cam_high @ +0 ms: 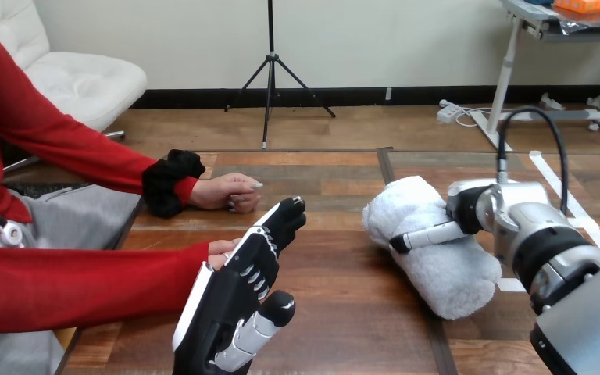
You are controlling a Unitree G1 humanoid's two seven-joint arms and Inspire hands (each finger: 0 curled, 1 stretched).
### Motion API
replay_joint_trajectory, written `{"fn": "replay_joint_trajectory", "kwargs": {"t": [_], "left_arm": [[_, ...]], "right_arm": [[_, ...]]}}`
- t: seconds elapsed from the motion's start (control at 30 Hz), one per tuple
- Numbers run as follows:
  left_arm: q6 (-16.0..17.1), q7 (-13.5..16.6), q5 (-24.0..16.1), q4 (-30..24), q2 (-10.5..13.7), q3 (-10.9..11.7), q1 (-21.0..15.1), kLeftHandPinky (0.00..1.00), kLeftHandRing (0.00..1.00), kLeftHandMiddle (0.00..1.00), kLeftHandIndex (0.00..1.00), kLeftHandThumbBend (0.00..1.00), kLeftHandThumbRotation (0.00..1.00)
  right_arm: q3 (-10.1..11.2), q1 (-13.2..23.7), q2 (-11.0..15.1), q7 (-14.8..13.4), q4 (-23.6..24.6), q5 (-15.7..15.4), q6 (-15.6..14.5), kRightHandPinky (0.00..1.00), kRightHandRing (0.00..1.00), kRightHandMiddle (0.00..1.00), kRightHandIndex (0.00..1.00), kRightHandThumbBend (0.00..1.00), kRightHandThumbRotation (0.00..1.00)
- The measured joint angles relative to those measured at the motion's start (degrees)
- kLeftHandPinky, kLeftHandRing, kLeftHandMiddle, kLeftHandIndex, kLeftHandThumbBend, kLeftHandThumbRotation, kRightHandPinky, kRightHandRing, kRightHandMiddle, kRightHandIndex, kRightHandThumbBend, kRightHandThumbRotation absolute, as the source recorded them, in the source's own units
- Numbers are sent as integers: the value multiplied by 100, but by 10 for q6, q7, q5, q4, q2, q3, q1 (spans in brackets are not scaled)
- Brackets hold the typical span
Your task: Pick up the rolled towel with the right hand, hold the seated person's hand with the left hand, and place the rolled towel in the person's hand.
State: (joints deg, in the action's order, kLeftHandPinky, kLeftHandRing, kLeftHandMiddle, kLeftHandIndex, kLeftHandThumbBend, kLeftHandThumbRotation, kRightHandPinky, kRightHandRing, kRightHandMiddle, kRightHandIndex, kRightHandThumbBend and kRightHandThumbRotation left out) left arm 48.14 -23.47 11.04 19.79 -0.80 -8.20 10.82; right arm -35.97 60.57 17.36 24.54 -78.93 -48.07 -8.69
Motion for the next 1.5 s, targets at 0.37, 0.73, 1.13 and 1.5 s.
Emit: {"fn": "replay_joint_trajectory", "kwargs": {"t": [0.37,0.73,1.13,1.5], "left_arm": [[0,0,-3,0,-2,-1,0,95,93,93,88,100,77],[0,5,-6,0,-8,-3,-1,94,92,92,87,100,76],[1,6,-6,0,-14,-3,1,93,91,92,88,100,76],[2,8,-6,0,-14,-2,1,93,92,93,88,100,77]], "right_arm": [[-35,14,-18,31,-2,-23,-23,47,74,83,83,100,96],[-52,17,-38,23,-3,-36,-45,34,51,64,73,93,63],[10,1,-47,-123,-1,39,-50,26,39,52,72,90,6],[79,-29,-48,-245,0,119,-32,27,36,48,71,86,0]]}}
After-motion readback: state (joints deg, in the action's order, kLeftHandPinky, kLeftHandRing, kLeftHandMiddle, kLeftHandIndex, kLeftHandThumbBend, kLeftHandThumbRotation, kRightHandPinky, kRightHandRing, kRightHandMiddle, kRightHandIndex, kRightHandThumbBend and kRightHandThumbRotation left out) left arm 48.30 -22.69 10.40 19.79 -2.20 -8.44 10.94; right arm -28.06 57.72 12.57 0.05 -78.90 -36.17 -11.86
